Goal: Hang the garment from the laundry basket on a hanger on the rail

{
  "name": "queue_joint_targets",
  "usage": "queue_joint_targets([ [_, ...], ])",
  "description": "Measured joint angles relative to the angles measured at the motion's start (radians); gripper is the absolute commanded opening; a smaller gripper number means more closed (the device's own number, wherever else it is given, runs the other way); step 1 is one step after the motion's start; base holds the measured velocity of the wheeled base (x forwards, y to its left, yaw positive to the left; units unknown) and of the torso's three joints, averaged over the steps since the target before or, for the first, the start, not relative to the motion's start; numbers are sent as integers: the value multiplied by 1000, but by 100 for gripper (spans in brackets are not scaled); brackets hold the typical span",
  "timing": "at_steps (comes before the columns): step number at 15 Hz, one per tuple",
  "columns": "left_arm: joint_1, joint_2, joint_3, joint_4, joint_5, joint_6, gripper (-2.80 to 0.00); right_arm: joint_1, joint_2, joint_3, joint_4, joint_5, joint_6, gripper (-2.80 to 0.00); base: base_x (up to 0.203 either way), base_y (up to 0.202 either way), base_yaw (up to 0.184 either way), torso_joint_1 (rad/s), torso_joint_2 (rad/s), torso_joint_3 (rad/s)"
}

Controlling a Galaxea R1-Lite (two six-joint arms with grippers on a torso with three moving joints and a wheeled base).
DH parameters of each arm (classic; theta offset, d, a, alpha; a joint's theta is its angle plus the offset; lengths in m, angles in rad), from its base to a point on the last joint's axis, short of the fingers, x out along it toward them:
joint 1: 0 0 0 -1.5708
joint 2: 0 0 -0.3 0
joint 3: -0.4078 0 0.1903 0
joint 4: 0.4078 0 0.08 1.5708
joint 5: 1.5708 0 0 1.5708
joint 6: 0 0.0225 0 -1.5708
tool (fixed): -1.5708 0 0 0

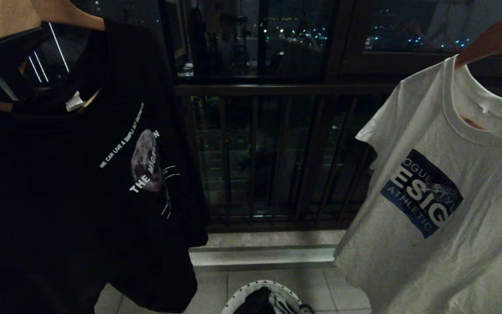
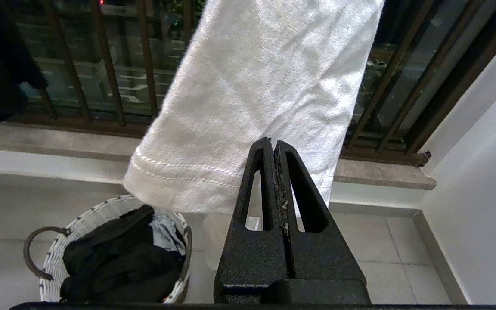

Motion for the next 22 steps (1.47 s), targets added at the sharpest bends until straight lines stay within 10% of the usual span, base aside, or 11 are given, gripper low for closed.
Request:
queue_joint_targets([
  [22,79,140,-36,-115,-45,-2,-280,0,0,0,0,0,0,-280,0,0,0,0,0,0],
])
